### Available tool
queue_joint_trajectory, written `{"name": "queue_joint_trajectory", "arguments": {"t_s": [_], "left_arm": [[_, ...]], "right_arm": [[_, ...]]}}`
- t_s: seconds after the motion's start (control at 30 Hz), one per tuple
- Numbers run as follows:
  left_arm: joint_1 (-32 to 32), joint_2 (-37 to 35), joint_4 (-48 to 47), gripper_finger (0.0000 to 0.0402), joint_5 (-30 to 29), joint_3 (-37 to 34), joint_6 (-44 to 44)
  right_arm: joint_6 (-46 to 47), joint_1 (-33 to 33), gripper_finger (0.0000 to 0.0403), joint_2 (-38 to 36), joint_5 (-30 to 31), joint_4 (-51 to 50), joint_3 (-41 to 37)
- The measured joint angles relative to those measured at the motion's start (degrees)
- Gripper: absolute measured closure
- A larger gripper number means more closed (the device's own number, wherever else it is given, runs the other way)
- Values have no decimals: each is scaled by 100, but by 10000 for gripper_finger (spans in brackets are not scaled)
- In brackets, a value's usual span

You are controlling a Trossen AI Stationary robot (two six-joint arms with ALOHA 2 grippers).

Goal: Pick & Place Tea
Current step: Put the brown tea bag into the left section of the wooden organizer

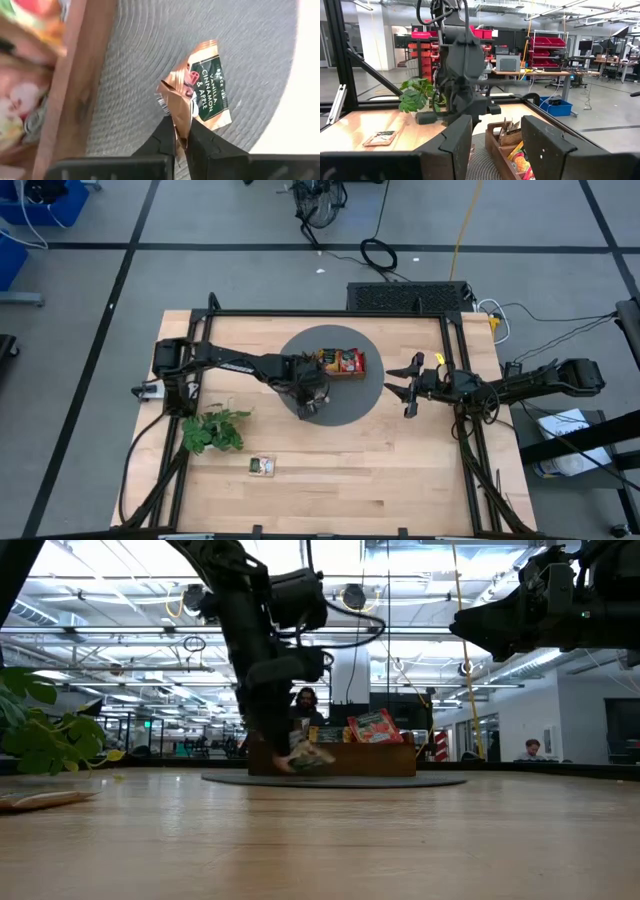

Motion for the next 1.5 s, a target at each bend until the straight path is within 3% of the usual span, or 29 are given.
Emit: {"name": "queue_joint_trajectory", "arguments": {"t_s": [0.17, 0.37, 0.57, 0.67, 0.87, 1.03, 1.2, 1.5], "left_arm": [[-145, -161, 145, 383, -223, 2, 132], [-337, -312, 716, 383, -1681, 2, 2], [-525, -436, 2784, 383, -2422, -755, 57], [-518, -706, 3857, 383, -2722, -1568, 173], [-445, -1357, 7489, 383, -2711, -3538, 35], [-363, -1496, 9156, 384, -2964, -4645, -324], [-356, -1483, 8970, 384, -3235, -4871, -518], [-236, -1475, 7817, 380, -3283, -4548, -663]], "right_arm": [[0, -1, 248, -2, -1, 1, -1], [0, 1, 248, -1, 0, -1, -1], [0, 1, 248, 0, -1, -1, -1], [0, 0, 248, -2, 1, -1, -1], [0, 1, 248, 2, -1, -26, 0], [-1, 1, 248, 36, 1, 31, -7], [0, 1, 248, 44, 1, -29, -8], [0, 1, 248, 56, -1, 0, -8]]}}
